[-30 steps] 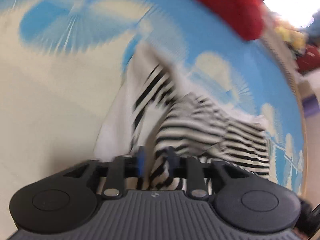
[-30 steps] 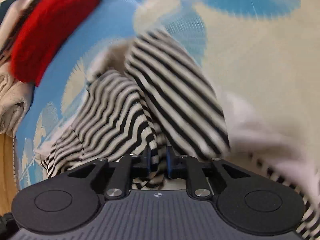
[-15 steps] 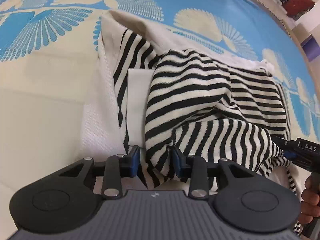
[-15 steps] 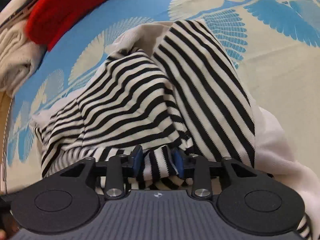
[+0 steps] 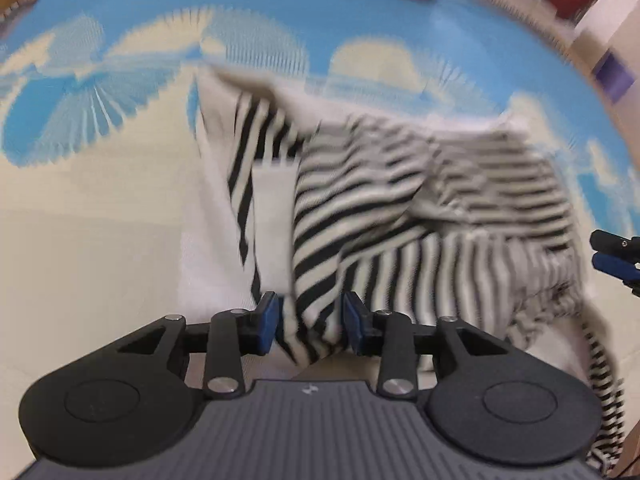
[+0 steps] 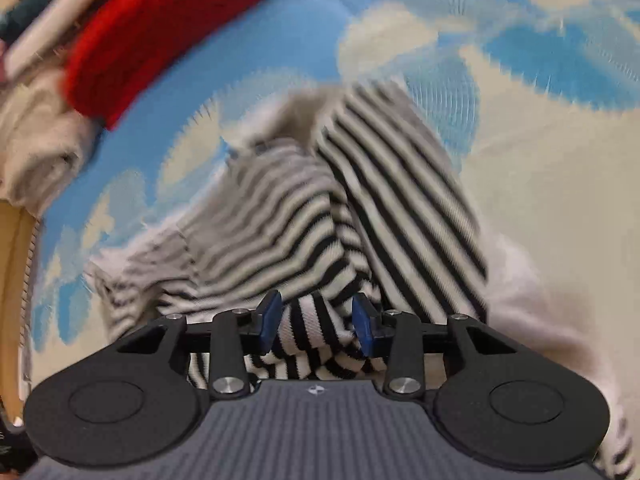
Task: Fold small clothes
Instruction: 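Release the fabric and lift both grippers away, then grasp the striped sleeve cuffs with both grippers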
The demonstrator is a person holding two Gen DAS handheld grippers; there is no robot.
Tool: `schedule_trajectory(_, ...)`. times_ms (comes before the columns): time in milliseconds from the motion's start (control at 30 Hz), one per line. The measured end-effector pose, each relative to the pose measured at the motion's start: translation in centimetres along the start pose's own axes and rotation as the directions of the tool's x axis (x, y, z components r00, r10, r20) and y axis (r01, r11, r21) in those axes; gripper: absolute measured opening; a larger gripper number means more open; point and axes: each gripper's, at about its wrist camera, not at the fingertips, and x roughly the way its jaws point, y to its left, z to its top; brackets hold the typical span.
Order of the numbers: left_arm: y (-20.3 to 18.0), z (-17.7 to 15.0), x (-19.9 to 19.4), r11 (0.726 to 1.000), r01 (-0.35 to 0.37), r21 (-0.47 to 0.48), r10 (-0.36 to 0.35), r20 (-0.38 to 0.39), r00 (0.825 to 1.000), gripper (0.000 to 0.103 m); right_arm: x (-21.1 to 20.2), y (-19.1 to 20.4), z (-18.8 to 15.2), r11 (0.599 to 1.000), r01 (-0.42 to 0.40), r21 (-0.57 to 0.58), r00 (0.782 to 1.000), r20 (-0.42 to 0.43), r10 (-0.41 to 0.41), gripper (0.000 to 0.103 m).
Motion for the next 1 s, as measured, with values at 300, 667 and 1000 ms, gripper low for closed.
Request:
schedule_trajectory(300,-0.6,-5.7,-13.3,0.999,-0.032,0.032,0.025,0.221,0.975,0.044,-15.8,-3.0,-2.8,0.993,-0.006,-0.117,0.948,0.316,0.043,0.042)
schedule_trajectory(667,1.2,-20.3,-15.4,0.996,-0.093,0.000,0.090,0.256,0.963,0.044,-21.5,-10.7,-13.8,0.994,0.062,-0.092,0.969,0.245,-0.038,0.043)
schedule_trajectory(1000,3.0,-22.1,-11.8,0.995,-0.090,-0.049,0.093,0.074,0.993,0.057,-17.2,-15.5,-16.6,0.993,0.118,0.025,0.985,0.120,-0.121,0.045)
